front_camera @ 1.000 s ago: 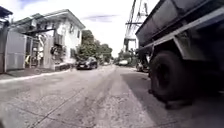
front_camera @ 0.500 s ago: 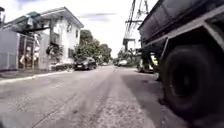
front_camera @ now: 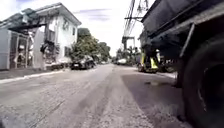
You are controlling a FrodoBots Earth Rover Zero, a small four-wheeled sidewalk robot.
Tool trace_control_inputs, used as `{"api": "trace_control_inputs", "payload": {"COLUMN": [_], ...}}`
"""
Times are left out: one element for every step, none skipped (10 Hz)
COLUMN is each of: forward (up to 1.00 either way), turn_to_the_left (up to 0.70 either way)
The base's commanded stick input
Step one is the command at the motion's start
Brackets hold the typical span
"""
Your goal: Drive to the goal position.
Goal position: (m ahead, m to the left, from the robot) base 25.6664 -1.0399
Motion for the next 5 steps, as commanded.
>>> {"api": "trace_control_inputs", "payload": {"forward": [1.00, 1.00, 1.00, 1.00, 1.00], "turn_to_the_left": [0.11, 0.17, 0.00, 0.00, 0.00]}}
